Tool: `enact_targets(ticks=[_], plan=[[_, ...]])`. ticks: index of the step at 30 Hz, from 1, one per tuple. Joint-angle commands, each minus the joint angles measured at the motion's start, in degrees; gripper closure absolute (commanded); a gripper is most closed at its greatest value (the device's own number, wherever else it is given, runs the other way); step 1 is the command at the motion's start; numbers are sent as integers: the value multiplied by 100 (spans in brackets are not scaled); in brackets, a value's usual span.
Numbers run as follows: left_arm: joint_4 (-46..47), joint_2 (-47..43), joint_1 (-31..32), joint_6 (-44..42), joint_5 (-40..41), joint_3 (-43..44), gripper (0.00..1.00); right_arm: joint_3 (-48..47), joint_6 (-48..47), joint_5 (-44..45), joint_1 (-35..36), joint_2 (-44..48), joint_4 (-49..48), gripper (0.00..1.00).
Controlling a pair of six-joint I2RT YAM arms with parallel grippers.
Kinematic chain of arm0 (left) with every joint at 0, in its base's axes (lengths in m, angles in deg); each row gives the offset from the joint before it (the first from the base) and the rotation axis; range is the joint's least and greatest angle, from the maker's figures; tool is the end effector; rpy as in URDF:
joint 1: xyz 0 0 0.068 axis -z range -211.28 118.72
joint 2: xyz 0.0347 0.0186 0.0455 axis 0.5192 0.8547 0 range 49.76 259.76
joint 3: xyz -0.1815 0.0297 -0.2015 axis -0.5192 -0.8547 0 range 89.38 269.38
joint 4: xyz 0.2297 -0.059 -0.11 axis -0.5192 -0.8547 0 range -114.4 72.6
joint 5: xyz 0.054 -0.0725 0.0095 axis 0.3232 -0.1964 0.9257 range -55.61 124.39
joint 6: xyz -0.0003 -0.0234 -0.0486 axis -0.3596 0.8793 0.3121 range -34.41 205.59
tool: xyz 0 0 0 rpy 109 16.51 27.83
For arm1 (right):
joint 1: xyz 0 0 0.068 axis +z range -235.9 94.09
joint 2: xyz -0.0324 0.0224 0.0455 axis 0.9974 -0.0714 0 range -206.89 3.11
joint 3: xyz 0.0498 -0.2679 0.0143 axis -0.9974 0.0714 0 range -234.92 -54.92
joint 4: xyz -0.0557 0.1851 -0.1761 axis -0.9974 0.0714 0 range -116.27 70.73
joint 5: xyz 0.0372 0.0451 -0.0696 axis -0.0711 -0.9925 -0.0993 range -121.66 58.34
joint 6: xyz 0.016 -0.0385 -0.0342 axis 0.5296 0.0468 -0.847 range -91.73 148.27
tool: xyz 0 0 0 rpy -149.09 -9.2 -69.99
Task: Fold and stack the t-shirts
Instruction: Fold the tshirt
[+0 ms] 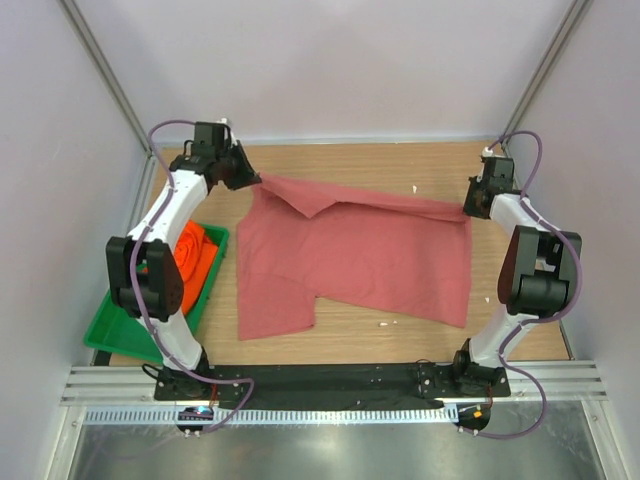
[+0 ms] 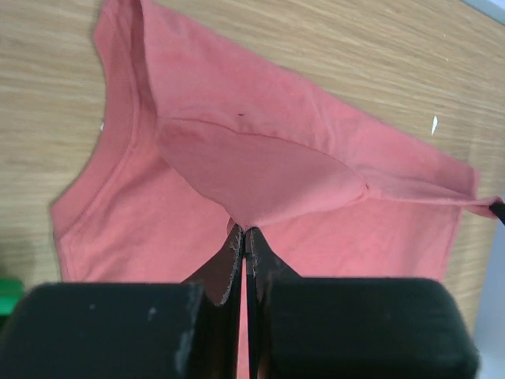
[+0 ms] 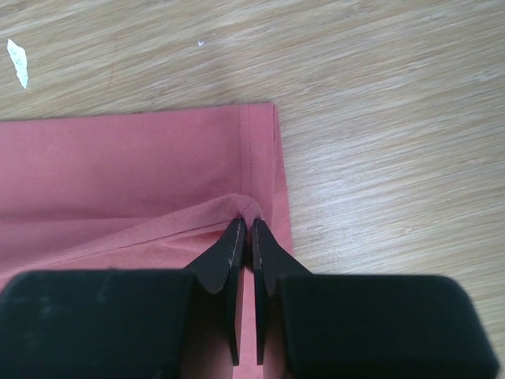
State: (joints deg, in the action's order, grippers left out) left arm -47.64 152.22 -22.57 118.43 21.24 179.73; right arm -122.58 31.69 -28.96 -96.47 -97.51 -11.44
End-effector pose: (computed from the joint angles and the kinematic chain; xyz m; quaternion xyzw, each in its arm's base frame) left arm 0.4034 -0.0700 0.3053 -0.1447 0.8984 -0.2403 0.3380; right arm 0.3738 -0.0714 0.2089 0.1220 0.9247 -0.0444 0.3579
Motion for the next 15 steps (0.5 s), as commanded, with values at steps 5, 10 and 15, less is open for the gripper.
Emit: enact_targets(ticks=[5, 10, 15], plan=[[-342, -182, -62, 65, -170, -439, 100, -55, 45, 90, -15, 148, -24, 89], [-535, 55, -62, 126, -135, -509, 100, 121, 44, 213, -15, 236, 90, 89], [-930, -208, -62, 109, 232, -606, 90, 507, 438, 459, -7, 532, 319, 72]])
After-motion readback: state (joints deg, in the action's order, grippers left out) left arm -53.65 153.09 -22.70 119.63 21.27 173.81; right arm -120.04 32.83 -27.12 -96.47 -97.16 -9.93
